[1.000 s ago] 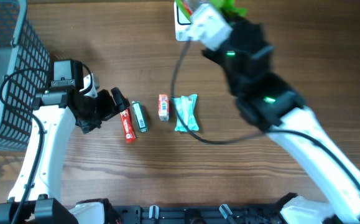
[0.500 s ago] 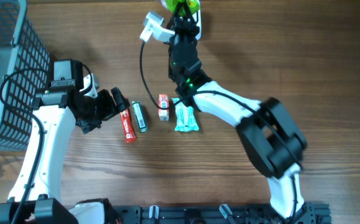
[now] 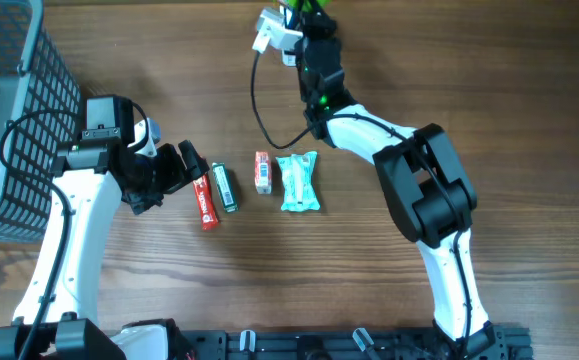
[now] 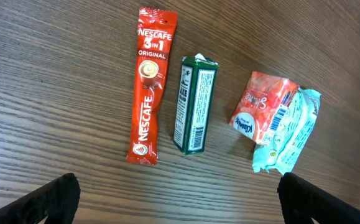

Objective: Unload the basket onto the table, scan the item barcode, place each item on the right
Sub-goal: 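Lift the green bags with the right gripper to the white scanner, then carry the bags right and drop them at the table's right side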

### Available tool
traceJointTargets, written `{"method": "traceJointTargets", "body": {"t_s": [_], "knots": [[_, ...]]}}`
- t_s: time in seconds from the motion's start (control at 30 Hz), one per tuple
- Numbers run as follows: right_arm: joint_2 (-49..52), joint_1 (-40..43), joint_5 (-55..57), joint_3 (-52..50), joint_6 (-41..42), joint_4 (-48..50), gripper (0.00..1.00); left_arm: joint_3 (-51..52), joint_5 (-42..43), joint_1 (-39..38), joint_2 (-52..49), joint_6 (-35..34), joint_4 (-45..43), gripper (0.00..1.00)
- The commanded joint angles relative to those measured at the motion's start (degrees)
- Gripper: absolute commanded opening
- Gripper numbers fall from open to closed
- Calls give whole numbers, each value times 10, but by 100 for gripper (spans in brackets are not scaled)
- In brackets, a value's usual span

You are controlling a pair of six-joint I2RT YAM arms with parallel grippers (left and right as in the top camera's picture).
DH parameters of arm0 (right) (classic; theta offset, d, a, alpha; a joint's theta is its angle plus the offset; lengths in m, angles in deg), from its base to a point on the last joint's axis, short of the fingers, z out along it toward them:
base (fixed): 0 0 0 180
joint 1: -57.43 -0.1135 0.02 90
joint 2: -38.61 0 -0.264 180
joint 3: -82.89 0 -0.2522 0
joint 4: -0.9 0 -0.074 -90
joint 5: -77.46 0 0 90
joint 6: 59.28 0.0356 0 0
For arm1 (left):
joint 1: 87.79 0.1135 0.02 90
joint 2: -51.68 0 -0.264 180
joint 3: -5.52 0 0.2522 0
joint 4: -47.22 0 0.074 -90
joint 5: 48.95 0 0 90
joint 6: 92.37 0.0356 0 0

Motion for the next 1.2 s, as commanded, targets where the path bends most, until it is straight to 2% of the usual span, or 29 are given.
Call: {"method": "traceJointTargets", "body": {"t_s": [0.0,0.17,0.47,0.63,0.73,0.8,0.87,0.9,1.0,1.03,1.17], "knots": [[28,-1,-16,32,-4,35,4,3,5,-2,6,1,0,100],[78,-1,-17,62,-88,67,4,3,5,-2,6,1,0,100],[111,-1,-5,84,-88,47,4,3,5,-2,6,1,0,100],[111,-3,52,84,-13,21,4,3,5,-2,6,1,0,100],[96,3,134,84,95,119,4,3,5,-2,6,1,0,100],[56,9,150,84,146,101,4,3,5,-2,6,1,0,100],[10,10,150,84,170,28,4,3,5,-2,6,1,0,100],[-27,10,150,84,194,-48,4,3,5,-2,6,1,0,100],[-144,12,160,84,338,-330,4,3,5,-2,6,1,0,100],[-188,17,157,84,418,-457,4,3,5,-2,6,1,0,100],[-270,64,62,84,561,-819,4,3,5,-2,6,1,0,100]]}}
